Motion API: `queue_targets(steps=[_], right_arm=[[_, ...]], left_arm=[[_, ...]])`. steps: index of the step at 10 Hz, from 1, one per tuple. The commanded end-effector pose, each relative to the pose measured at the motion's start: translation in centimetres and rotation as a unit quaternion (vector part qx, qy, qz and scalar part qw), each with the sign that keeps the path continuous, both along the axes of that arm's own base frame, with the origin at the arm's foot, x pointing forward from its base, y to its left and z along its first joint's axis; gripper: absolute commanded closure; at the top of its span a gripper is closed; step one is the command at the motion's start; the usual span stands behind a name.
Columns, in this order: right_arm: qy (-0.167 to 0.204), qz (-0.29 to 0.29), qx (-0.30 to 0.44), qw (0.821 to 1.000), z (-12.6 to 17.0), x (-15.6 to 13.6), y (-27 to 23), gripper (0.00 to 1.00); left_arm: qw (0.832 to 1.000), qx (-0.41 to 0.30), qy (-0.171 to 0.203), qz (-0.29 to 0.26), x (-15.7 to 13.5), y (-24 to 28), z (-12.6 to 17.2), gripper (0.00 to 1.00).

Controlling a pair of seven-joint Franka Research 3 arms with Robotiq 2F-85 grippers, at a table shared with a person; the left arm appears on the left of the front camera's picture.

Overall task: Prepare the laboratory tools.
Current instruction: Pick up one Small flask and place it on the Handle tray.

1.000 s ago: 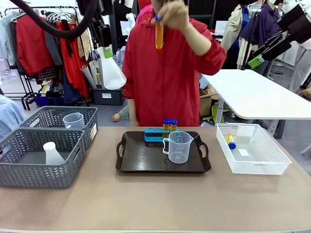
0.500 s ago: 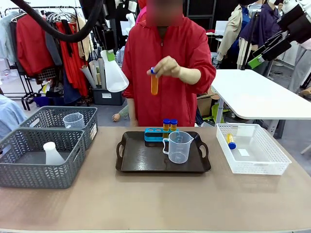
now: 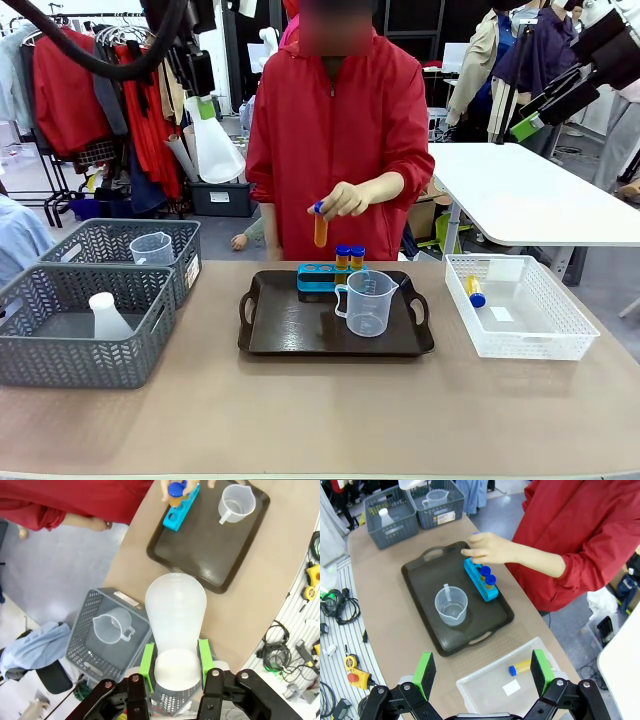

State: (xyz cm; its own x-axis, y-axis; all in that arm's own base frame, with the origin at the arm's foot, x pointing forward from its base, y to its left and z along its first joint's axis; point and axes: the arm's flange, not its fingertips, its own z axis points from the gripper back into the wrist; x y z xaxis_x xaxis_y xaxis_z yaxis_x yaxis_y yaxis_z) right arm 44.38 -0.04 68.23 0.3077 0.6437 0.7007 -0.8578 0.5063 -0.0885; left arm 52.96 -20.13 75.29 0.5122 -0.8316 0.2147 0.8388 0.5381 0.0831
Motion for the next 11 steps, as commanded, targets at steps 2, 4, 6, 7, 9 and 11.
queue_targets(steps=[2,4,6,7,9,11], right_arm=[[0.0,0.004,0.005,1.0,0.14,-0.01,-0.02,0.0],[0.0,0.004,0.005,1.0,0.14,-0.01,-0.02,0.0],[0.0,0.004,0.005,1.0,0.14,-0.01,-0.02,0.0],[0.0,0.004,0.005,1.0,0.14,-0.01,-0.02,0.0],[0.0,0.004,0.005,1.0,0.14,-0.01,-0.02,0.0],[0.0,0.004,0.005,1.0,0.14,-0.01,-0.02,0.0]], left_arm=[[1.0,-0.009,0.006,0.005,-0.68,1.07,-0.12,1.0],[1.0,0.0,0.003,0.007,0.11,0.73,-0.11,1.0],[1.0,0.0,0.003,0.007,0.11,0.73,-0.11,1.0],[1.0,0.0,0.003,0.007,0.11,0.73,-0.11,1.0],[1.0,0.0,0.003,0.007,0.11,0.73,-0.11,1.0],[1.0,0.0,0.003,0.007,0.11,0.73,-0.11,1.0]])
